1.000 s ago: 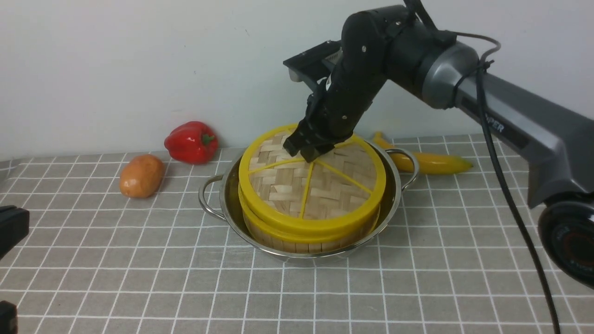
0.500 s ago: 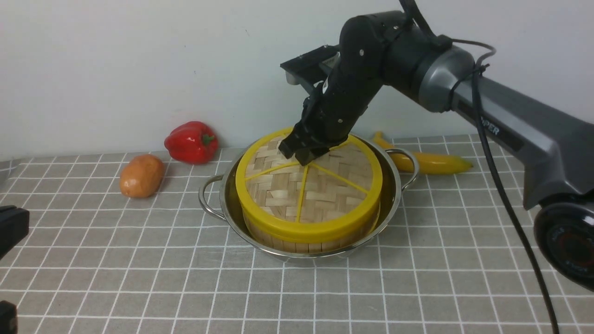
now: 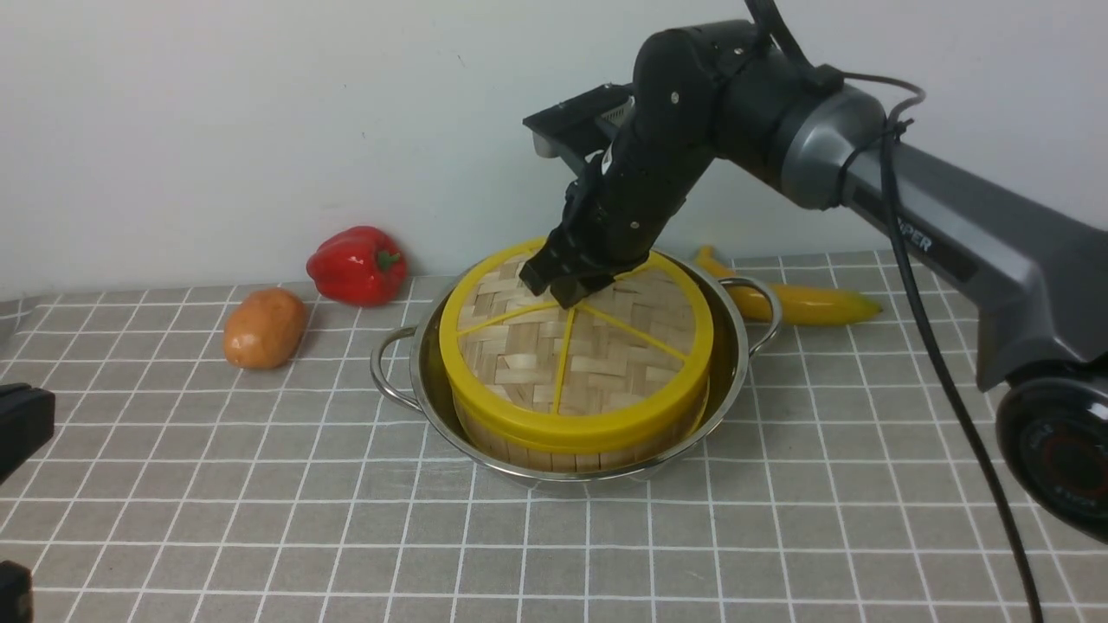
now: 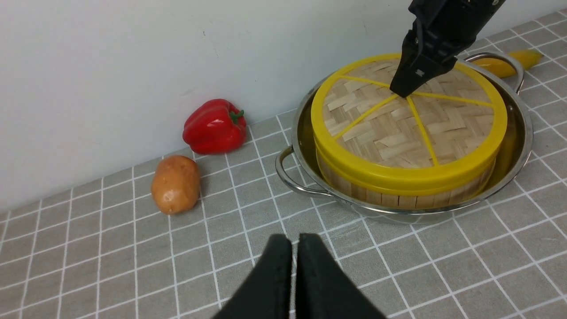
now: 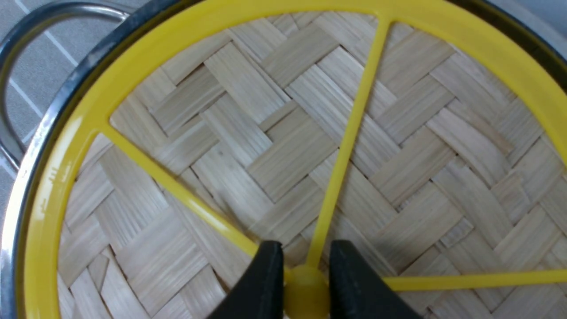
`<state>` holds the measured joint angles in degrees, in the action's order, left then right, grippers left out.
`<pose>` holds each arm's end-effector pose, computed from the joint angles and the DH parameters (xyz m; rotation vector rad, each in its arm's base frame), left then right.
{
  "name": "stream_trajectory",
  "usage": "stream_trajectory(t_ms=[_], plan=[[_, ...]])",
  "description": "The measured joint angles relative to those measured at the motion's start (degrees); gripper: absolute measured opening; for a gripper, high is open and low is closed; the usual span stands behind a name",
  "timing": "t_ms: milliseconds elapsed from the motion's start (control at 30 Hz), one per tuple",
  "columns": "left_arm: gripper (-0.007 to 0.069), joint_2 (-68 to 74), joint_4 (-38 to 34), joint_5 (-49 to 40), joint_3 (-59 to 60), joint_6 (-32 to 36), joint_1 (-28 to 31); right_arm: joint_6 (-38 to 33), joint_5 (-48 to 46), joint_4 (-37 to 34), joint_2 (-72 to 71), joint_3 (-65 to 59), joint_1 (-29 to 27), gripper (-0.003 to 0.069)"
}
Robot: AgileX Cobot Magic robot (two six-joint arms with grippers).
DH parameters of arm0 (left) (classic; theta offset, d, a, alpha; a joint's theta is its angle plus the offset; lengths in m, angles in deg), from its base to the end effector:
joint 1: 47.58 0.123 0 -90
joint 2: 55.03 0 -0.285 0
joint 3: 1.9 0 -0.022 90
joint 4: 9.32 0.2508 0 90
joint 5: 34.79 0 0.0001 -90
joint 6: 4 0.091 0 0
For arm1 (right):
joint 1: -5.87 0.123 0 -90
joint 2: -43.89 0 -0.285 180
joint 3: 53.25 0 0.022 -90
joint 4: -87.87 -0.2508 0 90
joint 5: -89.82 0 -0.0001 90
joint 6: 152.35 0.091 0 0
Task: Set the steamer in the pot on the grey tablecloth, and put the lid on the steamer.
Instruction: 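Place the bamboo steamer lid onto the steamer basket in the pot with the right gripper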
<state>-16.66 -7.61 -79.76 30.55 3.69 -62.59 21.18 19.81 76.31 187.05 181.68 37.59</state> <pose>0.0856 -0.0210 0.3634 0.4055 1.9798 -0.0463 0.4262 0.2836 0.2408 -0.8694 2.6505 0.3942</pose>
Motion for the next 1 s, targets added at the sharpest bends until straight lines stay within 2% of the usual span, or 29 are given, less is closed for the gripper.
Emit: stream_trajectory(t_ms=[433,567,700,767,833,1000], plan=[[0.0011,0.00,0.00,0.00,0.00,0.00,0.00,0.03,0.27,-0.07,0.56,0.25,0.00,0.0146],[0.0011,0.00,0.00,0.00,0.00,0.00,0.00,0.03,0.27,-0.11,0.60,0.29,0.00,0.0167],[0.0011,0.00,0.00,0.00,0.00,0.00,0.00,0.18,1.21,-0.40,0.62,0.41,0.00,0.0289],[0.0011,0.00,0.00,0.00,0.00,0.00,0.00,0.18,1.20,-0.73,0.56,0.41,0.00,0.0317],[0.0011,0.00,0.00,0.00,0.00,0.00,0.00,0.18,1.01,-1.44,-0.06,0.41,0.00,0.0380],[0.0020,0.00,0.00,0.00,0.00,0.00,0.00,0.23,0.48,-2.63,-4.72,0.41,0.00,0.0450]])
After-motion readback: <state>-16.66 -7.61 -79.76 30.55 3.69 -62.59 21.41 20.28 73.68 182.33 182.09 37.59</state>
